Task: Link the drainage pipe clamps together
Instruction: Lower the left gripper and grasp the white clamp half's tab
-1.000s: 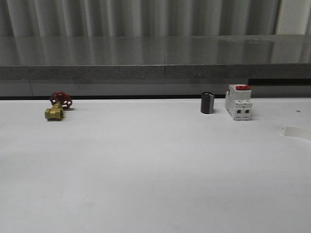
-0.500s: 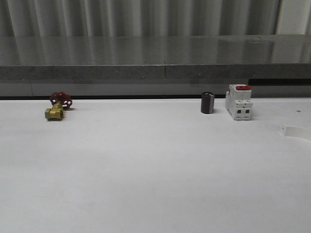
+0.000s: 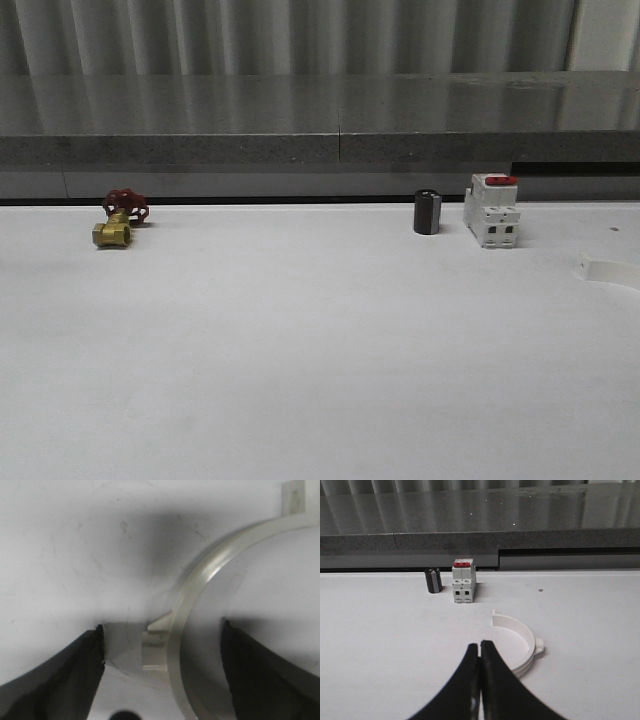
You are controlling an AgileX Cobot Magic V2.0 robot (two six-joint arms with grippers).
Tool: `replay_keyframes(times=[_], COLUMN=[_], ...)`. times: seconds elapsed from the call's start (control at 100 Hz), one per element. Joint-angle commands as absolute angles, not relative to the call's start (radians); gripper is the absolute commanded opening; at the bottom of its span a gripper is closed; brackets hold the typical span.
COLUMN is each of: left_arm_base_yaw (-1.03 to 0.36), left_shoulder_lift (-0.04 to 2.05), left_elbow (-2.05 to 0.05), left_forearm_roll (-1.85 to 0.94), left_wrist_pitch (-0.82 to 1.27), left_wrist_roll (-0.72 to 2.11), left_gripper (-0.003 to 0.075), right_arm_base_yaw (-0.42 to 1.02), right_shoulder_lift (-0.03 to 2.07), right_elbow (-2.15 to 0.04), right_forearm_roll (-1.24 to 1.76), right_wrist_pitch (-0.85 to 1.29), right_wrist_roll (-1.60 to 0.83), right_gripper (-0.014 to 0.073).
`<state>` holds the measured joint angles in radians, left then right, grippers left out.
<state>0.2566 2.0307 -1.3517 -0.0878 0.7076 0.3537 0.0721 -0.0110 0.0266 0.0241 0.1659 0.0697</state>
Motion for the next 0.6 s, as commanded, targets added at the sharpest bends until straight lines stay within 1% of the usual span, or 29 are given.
replay_keyframes(times=[0.0,0.12,0.28,0.4,0.52,0.59], left_arm_base_yaw=[0.258,0.258,0.258,0.258,0.258,0.258], left_shoulder_lift=[1.98,1.98,1.98,1.98,1.98,1.978], left_elbow=[-1.379,-1.379,-1.379,-1.379,-1.379,-1.379], left_forearm_roll=[-0.086,-0.084,-0.084,-0.091,-0.101,-0.127], left_wrist_pitch=[0.677,0.666,0.657,0.68,0.702,0.715], left_wrist_roll=[0.352,0.352,0.352,0.352,0.352,0.352], left_gripper=[0.0484,0.0468,0.0397,0.0312,0.0197,0.0145], right_arm_base_yaw=[0.067,0.067,0.067,0.067,0.067,0.067], right_shoulder_lift=[-0.03,-0.03,-0.03,-0.03,-0.03,-0.03], right_elbow=[0.012,0.012,0.012,0.012,0.012,0.012], right_forearm_roll=[0.021,0.021,0.021,0.021,0.021,0.021], right_wrist_pitch=[0.082,0.082,0.082,0.082,0.082,0.082], right_wrist_roll=[0.063,0.063,0.063,0.063,0.063,0.063], right_gripper=[-0.0118,-0.0118,-0.0118,-0.0118,-0.0118,-0.0118])
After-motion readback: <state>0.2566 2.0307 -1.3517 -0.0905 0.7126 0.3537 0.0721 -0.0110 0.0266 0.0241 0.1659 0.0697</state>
